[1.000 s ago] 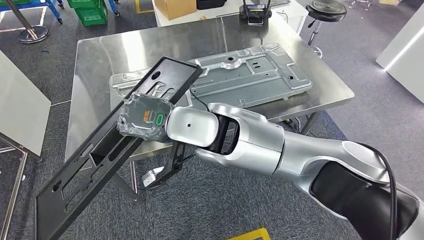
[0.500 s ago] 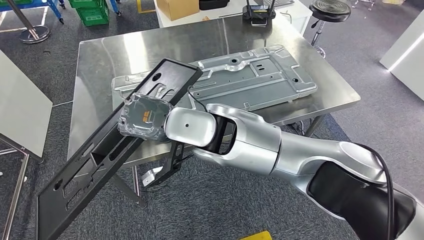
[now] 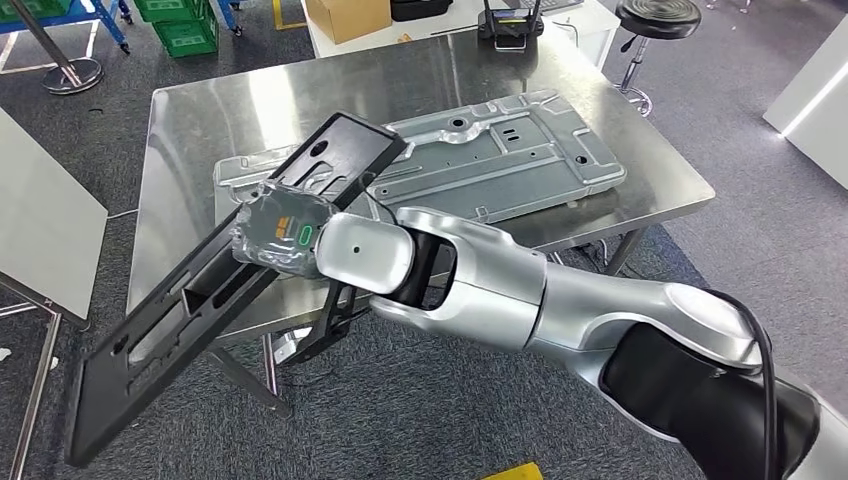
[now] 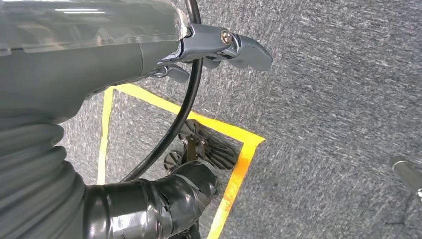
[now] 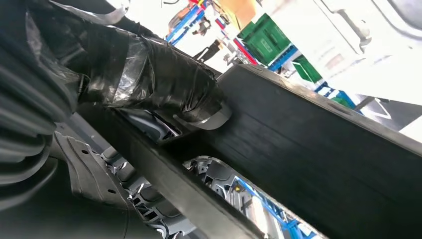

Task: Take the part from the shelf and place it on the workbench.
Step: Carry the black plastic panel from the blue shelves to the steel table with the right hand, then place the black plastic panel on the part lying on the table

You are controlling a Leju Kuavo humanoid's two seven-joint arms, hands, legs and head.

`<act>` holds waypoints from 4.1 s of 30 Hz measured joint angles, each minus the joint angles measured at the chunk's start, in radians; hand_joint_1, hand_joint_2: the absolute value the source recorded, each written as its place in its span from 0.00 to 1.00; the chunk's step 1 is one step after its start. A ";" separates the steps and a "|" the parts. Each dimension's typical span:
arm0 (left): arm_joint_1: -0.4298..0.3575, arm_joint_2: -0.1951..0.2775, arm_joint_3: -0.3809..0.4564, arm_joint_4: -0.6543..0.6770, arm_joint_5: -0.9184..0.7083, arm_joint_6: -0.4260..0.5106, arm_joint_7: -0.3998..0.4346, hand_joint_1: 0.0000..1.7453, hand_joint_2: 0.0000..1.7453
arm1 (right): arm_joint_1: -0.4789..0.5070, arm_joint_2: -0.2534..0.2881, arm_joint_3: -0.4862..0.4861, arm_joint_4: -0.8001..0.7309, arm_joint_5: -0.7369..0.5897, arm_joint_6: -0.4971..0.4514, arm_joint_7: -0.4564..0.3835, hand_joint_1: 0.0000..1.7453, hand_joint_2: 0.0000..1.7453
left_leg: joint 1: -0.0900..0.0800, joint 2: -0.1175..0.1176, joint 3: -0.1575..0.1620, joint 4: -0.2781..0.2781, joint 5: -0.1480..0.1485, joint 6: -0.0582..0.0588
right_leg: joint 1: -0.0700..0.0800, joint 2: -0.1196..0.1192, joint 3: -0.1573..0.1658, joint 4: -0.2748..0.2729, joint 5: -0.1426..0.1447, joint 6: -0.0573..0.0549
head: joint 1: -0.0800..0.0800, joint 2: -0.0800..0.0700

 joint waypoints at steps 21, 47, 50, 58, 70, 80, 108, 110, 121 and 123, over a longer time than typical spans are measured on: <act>-0.002 0.002 0.000 0.000 -0.007 0.000 -0.005 0.00 1.00 | -0.043 0.150 -0.009 0.245 -0.016 0.019 0.058 1.00 1.00 | -0.001 0.000 -0.003 0.003 0.000 -0.003 | -0.002 -0.001 0.001 -0.001 0.000 0.000 | 0.000 0.000; 0.003 0.001 0.000 0.000 0.026 0.024 -0.003 0.00 1.00 | -0.106 0.075 -0.212 0.514 0.073 0.004 0.138 1.00 1.00 | -0.002 0.000 -0.003 0.005 -0.001 -0.003 | -0.003 -0.001 0.001 -0.001 0.001 0.001 | 0.000 0.000; 0.004 0.001 0.000 0.000 0.033 0.025 -0.004 0.00 1.00 | -0.106 0.055 -0.244 0.523 0.086 0.007 0.143 1.00 1.00 | -0.002 -0.001 -0.003 0.005 -0.001 -0.003 | -0.002 -0.002 0.001 -0.001 0.001 0.001 | 0.000 0.000; 0.002 0.002 0.000 0.000 0.033 0.035 -0.004 0.00 1.00 | -0.105 0.034 -0.267 0.542 0.106 0.009 0.122 1.00 1.00 | -0.002 0.000 -0.003 0.005 -0.001 -0.003 | -0.002 -0.001 0.001 -0.001 0.001 0.001 | 0.000 0.000; 0.002 0.002 0.000 0.000 0.033 0.039 0.006 0.00 1.00 | -0.098 0.034 -0.280 0.557 0.112 0.005 0.107 1.00 1.00 | -0.005 0.000 -0.004 0.008 -0.003 -0.001 | -0.006 -0.001 0.001 -0.002 0.002 0.006 | 0.000 0.000; 0.001 0.002 0.000 0.000 0.039 0.041 0.016 0.00 1.00 | -0.093 0.036 -0.285 0.571 0.127 -0.002 0.092 1.00 1.00 | -0.005 0.000 0.006 -0.004 0.001 0.013 | -0.007 -0.002 0.011 -0.008 0.003 0.014 | 0.000 0.000; 0.001 0.002 0.000 0.000 0.053 0.038 0.025 0.00 1.00 | -0.089 0.049 -0.286 0.590 0.145 -0.005 0.074 1.00 1.00 | -0.008 0.001 0.007 -0.003 -0.002 0.029 | -0.015 -0.004 0.007 -0.001 -0.007 0.035 | 0.001 0.000; 0.001 0.002 0.000 0.000 0.053 0.038 0.026 0.00 1.00 | -0.090 0.049 -0.286 0.590 0.145 -0.005 0.074 1.00 1.00 | -0.004 0.004 0.014 -0.010 -0.001 0.035 | -0.016 -0.004 -0.035 0.089 -0.054 0.038 | 0.001 0.000; 0.001 0.002 0.000 0.000 0.051 0.037 0.024 0.00 1.00 | -0.085 0.049 -0.286 0.595 0.146 -0.004 0.071 1.00 1.00 | -0.006 0.002 0.031 0.013 -0.051 0.003 | -0.012 -0.003 -0.041 0.019 0.015 0.017 | 0.001 0.000; -0.001 0.002 0.000 0.000 0.051 0.037 0.024 0.00 1.00 | -0.085 0.049 -0.286 0.594 0.148 -0.004 0.071 1.00 1.00 | -0.002 0.003 0.040 0.013 -0.061 -0.010 | -0.012 0.000 -0.028 0.013 0.009 0.007 | 0.001 0.000</act>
